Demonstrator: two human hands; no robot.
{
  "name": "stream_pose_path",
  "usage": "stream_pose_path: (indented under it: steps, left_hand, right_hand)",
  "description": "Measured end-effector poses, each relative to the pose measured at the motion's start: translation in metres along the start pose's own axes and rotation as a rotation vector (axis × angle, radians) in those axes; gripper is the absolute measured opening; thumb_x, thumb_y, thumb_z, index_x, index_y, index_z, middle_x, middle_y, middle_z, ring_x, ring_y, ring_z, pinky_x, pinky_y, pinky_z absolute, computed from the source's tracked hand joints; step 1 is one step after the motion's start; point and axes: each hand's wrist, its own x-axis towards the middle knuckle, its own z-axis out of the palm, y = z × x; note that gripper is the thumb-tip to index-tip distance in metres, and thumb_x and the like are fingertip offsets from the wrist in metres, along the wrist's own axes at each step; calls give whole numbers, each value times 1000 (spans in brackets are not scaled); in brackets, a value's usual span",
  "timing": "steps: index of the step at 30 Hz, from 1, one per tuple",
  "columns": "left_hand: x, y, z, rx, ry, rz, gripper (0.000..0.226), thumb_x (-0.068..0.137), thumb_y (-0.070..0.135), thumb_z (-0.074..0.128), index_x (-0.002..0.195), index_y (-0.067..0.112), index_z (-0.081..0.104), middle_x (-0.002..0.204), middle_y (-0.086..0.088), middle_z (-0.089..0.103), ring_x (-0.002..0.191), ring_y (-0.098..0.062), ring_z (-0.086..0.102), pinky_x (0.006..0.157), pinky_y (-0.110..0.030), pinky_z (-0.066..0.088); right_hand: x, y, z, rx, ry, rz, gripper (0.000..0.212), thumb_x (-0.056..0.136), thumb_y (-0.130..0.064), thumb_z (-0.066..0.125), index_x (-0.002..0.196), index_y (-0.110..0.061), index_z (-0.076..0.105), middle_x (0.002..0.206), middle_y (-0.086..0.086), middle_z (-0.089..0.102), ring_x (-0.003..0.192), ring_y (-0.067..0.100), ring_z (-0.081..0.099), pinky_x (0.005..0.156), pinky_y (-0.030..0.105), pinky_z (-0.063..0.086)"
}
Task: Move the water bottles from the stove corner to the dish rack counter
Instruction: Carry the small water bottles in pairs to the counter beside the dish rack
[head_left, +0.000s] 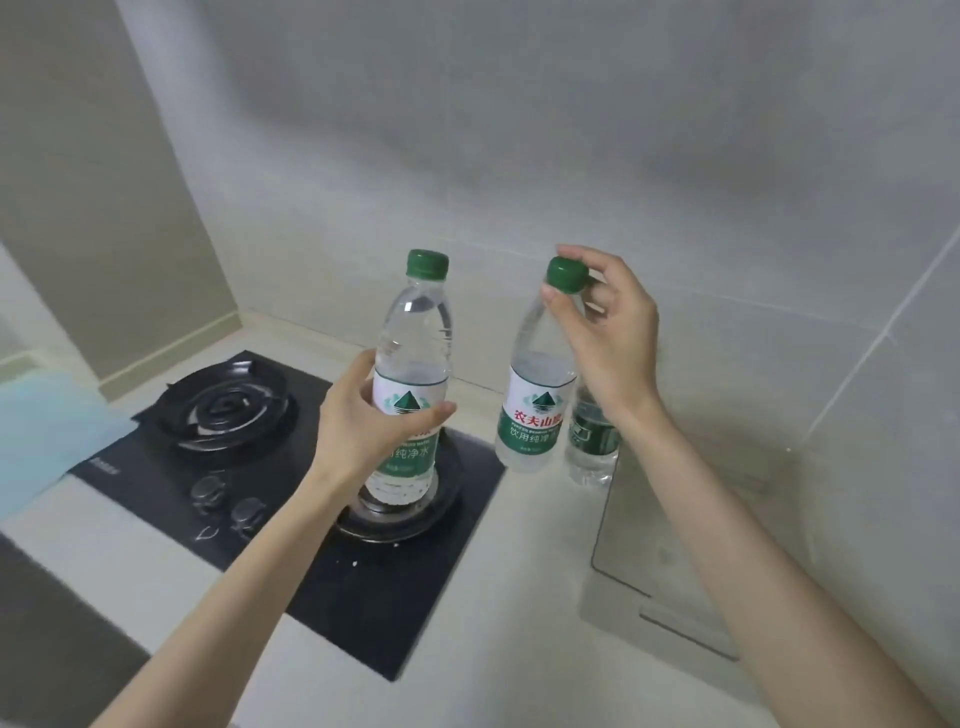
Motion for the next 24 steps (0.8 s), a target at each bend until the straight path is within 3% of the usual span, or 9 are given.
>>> stream_pose_path:
  steps: [3, 7, 12, 18, 22, 24]
  left_hand:
    - [-23, -1, -43, 2, 125, -20, 71, 53, 28, 92, 115, 25, 58, 97, 4, 73, 87, -10, 70, 83, -39, 57]
    - [-54, -5, -98, 0, 259, -46, 58, 56, 21, 90, 104, 32, 59, 90, 9, 73, 79, -2, 69, 76, -31, 55]
    - [-98, -13, -174, 19, 429, -73, 59, 57, 20, 90, 106, 32, 58, 92, 7, 73, 81, -7, 70, 73, -29, 55]
    - [-159, -25, -281, 34, 628, -97, 60, 61, 15, 88, 109, 32, 57, 84, 14, 70, 70, 6, 67, 60, -14, 50]
    - [-209, -37, -365, 48, 739, -109, 60, 61, 11, 87, 110, 30, 56, 84, 14, 69, 69, 7, 67, 54, -8, 49]
    - [-233, -41, -402, 63, 780, -108, 62, 61, 9, 87, 111, 29, 56, 85, 14, 69, 69, 7, 67, 54, -7, 49]
  right_hand:
    - [-13, -18, 41, 76, -123, 9, 31, 83, -9, 70, 111, -20, 62, 103, -4, 70, 91, 2, 65, 83, 17, 48]
    - [-32, -40, 94, 138, -249, 12, 31, 82, -9, 71, 110, -20, 64, 101, -15, 67, 91, -2, 65, 87, 16, 50]
    - [-64, -74, 167, 209, -416, 11, 30, 81, -10, 72, 109, -20, 65, 100, -17, 67, 90, -3, 65, 81, 11, 48]
    - [-120, -129, 268, 312, -598, -22, 32, 79, -10, 74, 109, -19, 66, 99, -16, 67, 91, -2, 66, 82, 13, 51]
    - [-170, -174, 343, 381, -708, -36, 32, 79, -9, 74, 109, -18, 65, 97, -16, 66, 88, -8, 64, 79, 8, 48]
    - [-193, -194, 376, 430, -748, -28, 32, 79, -9, 75, 108, -19, 66, 98, -11, 68, 90, -1, 66, 81, 9, 49]
